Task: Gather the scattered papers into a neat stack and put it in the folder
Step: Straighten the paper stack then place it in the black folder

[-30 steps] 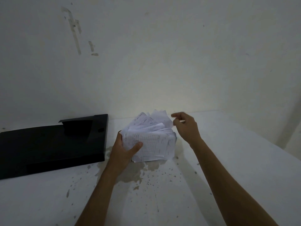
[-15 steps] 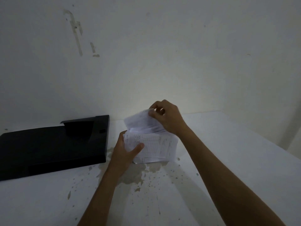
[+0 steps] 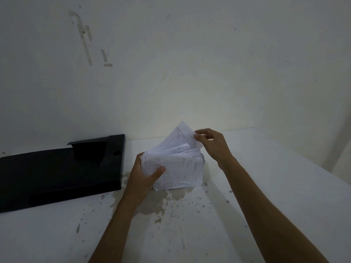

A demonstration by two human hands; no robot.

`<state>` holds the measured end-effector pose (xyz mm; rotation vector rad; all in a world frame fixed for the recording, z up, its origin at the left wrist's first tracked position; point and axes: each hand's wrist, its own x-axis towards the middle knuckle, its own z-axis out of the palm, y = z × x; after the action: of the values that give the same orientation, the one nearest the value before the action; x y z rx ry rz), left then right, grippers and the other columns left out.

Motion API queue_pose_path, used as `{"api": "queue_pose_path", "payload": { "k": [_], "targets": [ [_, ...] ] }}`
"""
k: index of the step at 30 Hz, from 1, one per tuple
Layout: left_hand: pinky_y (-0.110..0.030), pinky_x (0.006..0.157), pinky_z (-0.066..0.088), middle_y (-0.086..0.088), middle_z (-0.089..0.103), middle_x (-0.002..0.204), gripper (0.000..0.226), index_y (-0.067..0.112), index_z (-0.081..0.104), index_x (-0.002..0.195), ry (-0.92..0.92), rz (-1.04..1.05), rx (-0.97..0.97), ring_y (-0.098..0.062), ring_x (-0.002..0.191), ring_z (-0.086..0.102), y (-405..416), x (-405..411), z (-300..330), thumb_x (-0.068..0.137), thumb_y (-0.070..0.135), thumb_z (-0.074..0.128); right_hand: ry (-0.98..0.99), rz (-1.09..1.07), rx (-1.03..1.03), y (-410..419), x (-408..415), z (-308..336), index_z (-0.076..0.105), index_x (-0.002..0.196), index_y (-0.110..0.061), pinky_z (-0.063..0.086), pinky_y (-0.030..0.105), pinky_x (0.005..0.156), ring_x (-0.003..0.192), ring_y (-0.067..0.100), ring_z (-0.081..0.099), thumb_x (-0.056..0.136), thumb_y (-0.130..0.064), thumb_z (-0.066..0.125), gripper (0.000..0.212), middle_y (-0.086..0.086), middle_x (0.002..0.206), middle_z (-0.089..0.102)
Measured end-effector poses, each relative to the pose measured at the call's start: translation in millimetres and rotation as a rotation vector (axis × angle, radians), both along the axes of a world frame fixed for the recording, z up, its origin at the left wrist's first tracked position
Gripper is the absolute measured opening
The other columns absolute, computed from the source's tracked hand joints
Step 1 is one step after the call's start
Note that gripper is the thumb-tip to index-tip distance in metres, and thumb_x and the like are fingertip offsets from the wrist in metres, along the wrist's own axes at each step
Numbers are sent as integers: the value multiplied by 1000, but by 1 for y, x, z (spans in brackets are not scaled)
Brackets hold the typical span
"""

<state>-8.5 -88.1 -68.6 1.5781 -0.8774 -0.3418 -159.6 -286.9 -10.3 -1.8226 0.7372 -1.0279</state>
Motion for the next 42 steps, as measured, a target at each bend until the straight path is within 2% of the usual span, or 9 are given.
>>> {"api": "queue_pose_path", "payload": {
  "k": [8,12,17,23,29,33,37,39,42],
  "targets": [
    [-41,82,60,3,50,127,105,40,32,129,23,-7,4,-21,115,55,1,0,-1,41,82,71,38,153,-424,23,16,32,66,126,-33,42,20,95,112,5,53,94,-40,67,33,-20,120,58],
    [-32,80,58,11,50,118,92,42,31,125,9,7,4,-19,114,54,0,-1,0,47,73,69,222,147,-569,20,22,22,74,109,-32,42,30,96,112,14,54,97,-38,60,19,-8,115,65],
    [-45,96,53,2,52,128,108,31,36,134,-35,15,14,-21,117,55,-1,2,1,44,81,70,260,132,-415,16,0,-6,74,115,-20,50,42,98,106,13,62,103,-37,50,31,-2,115,70],
    [-39,94,54,8,53,121,87,36,37,127,-35,24,7,-18,114,55,-4,3,-2,52,67,71,276,81,-326,14,-4,-20,55,138,-39,33,42,116,134,12,46,100,-63,28,53,-7,145,50],
    [-30,87,52,20,51,114,69,32,37,128,-35,31,-31,-10,107,54,-6,2,-4,74,36,80,170,180,-126,20,-4,-28,44,149,-33,27,31,118,136,4,38,105,-53,22,53,-7,154,42],
    [-31,91,47,6,48,125,64,30,35,131,-92,112,-49,-14,113,50,-10,0,-4,82,27,74,164,186,-132,28,-3,-35,37,151,-37,28,37,120,133,2,35,96,-66,28,63,-6,157,37],
    [-26,91,48,5,52,126,57,30,38,127,-108,110,-110,-11,112,54,-11,3,-7,83,24,74,57,109,-26,36,-1,-52,11,157,-41,34,40,114,138,11,34,68,-91,47,109,-2,164,23],
    [-19,89,49,12,54,121,59,30,38,128,-100,96,-123,-1,108,55,-12,2,-10,83,21,75,64,158,63,36,-1,-64,0,158,-36,35,45,118,147,22,32,67,-80,64,119,1,167,17],
    [-2,79,42,17,47,119,67,31,31,130,-91,83,-99,2,104,51,-14,-7,-14,82,19,76,121,219,66,36,3,-75,1,159,-27,31,27,114,150,18,26,60,-75,72,131,-5,166,14]
  ]
}}
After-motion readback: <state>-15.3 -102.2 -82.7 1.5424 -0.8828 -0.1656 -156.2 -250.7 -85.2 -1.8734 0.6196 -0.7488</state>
